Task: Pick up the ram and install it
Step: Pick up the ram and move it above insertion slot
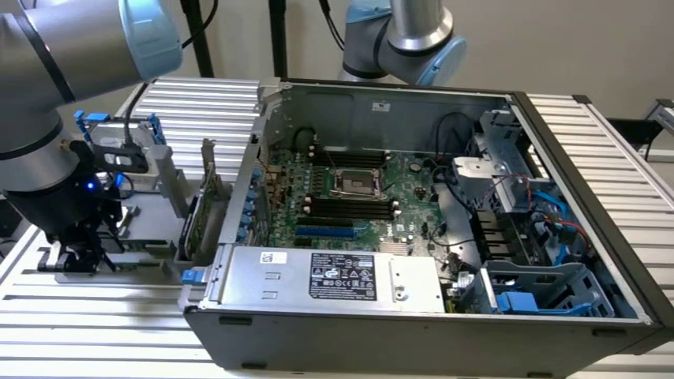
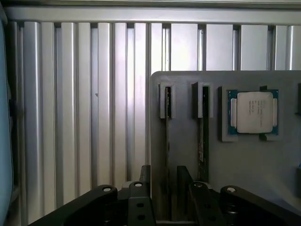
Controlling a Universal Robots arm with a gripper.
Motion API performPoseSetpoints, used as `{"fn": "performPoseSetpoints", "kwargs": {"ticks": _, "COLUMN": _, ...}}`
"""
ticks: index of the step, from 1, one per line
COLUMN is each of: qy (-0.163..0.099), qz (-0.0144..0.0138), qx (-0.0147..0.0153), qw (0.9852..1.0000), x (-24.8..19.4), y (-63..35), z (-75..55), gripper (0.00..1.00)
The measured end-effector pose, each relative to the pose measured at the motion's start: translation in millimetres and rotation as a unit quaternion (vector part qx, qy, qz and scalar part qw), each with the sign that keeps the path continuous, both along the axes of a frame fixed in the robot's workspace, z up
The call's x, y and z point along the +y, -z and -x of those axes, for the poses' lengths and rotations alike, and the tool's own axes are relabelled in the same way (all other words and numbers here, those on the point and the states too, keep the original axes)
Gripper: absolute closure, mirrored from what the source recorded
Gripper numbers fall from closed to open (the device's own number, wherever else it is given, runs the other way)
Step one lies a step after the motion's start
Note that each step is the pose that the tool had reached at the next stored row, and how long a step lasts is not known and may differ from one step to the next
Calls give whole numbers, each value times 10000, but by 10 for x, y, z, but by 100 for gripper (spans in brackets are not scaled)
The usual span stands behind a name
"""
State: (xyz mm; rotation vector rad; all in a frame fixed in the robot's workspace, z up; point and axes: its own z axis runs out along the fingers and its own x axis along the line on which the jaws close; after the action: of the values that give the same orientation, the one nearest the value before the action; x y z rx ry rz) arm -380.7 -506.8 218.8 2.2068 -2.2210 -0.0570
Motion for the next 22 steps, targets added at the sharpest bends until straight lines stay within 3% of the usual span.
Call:
{"fn": "performPoseSetpoints", "kwargs": {"ticks": 2, "qy": -1, "qz": -24, "qx": -1, "qw": 10000, "x": -1, "y": 24, "z": -1, "gripper": 64}}
{"fn": "performPoseSetpoints", "kwargs": {"ticks": 8, "qy": -1, "qz": -140, "qx": -3, "qw": 9999, "x": 0, "y": 100, "z": -1, "gripper": 64}}
{"fn": "performPoseSetpoints", "kwargs": {"ticks": 19, "qy": -127, "qz": -170, "qx": -1, "qw": 9998, "x": -1, "y": 185, "z": 29, "gripper": 64}}
{"fn": "performPoseSetpoints", "kwargs": {"ticks": 22, "qy": -128, "qz": -204, "qx": -1, "qw": 9997, "x": -1, "y": 214, "z": 30, "gripper": 64}}
